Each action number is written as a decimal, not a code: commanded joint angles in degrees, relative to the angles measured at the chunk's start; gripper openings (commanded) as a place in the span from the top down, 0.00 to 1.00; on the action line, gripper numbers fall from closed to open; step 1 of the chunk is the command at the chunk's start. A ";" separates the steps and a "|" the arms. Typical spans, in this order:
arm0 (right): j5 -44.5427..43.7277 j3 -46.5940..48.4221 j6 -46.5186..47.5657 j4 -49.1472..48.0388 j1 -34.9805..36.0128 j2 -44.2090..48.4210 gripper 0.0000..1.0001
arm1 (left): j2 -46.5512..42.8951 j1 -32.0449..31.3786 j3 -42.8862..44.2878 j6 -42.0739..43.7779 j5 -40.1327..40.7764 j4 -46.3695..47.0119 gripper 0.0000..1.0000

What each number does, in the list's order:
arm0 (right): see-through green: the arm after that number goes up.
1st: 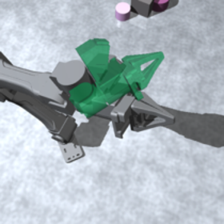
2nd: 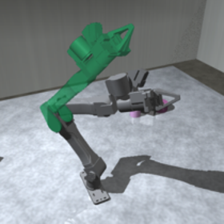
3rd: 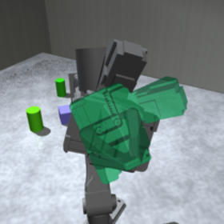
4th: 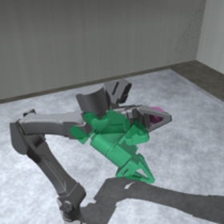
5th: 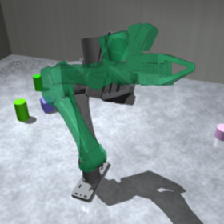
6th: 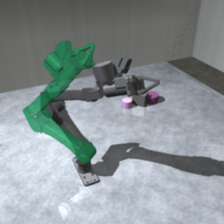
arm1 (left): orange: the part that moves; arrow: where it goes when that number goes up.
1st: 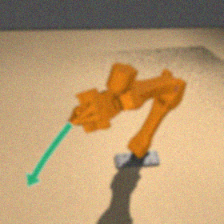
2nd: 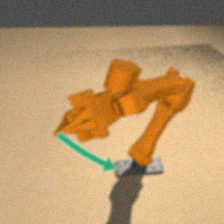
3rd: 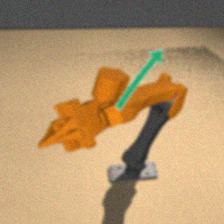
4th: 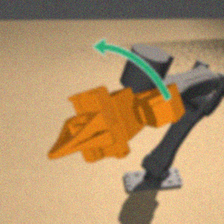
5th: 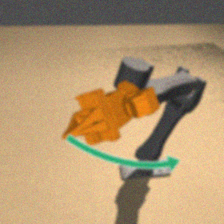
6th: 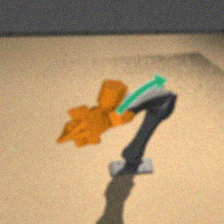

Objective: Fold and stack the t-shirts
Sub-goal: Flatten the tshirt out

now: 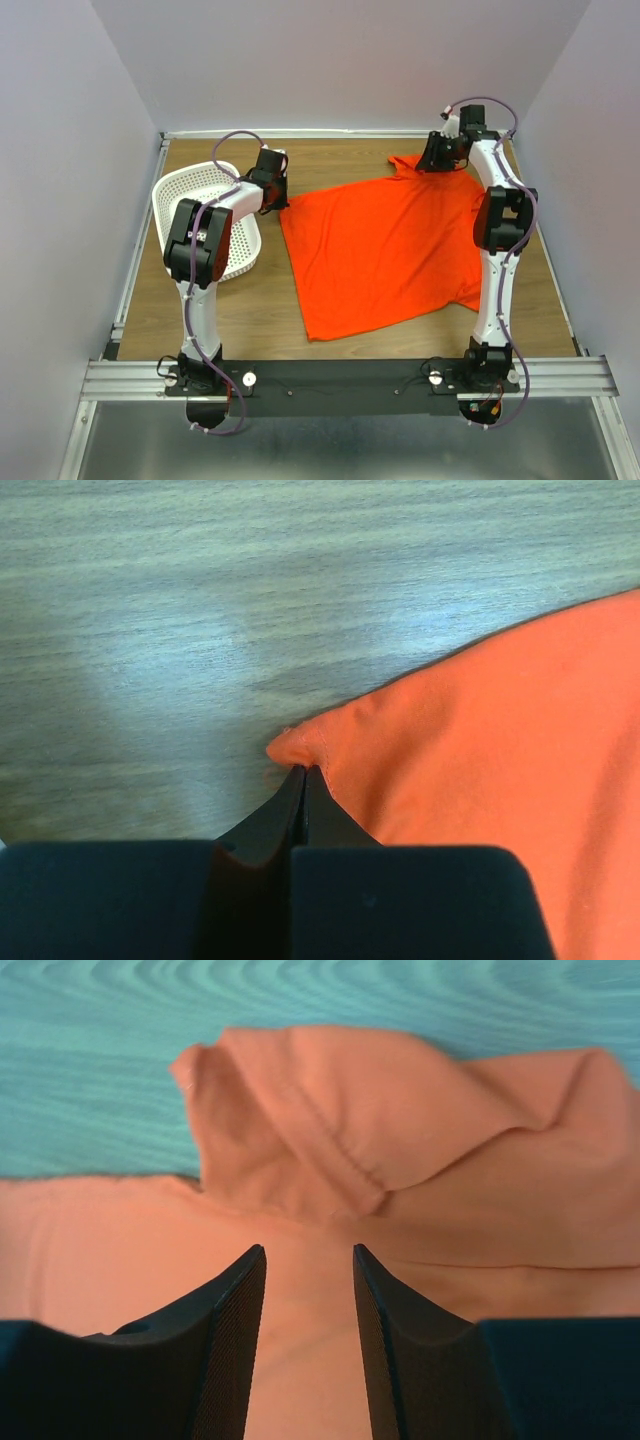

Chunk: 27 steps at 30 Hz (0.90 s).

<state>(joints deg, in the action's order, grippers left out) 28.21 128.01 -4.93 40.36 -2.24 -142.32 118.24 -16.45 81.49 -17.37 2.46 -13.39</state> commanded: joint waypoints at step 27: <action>0.00 -9.34 38.21 -4.76 0.48 6.08 0.53 | -2.31 0.36 -0.28 0.32 -0.96 -0.15 1.00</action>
<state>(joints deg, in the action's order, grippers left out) 26.11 121.78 16.14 35.94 -2.24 -140.27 118.21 -16.45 81.49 -17.32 2.42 -13.41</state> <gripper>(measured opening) 0.474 0.007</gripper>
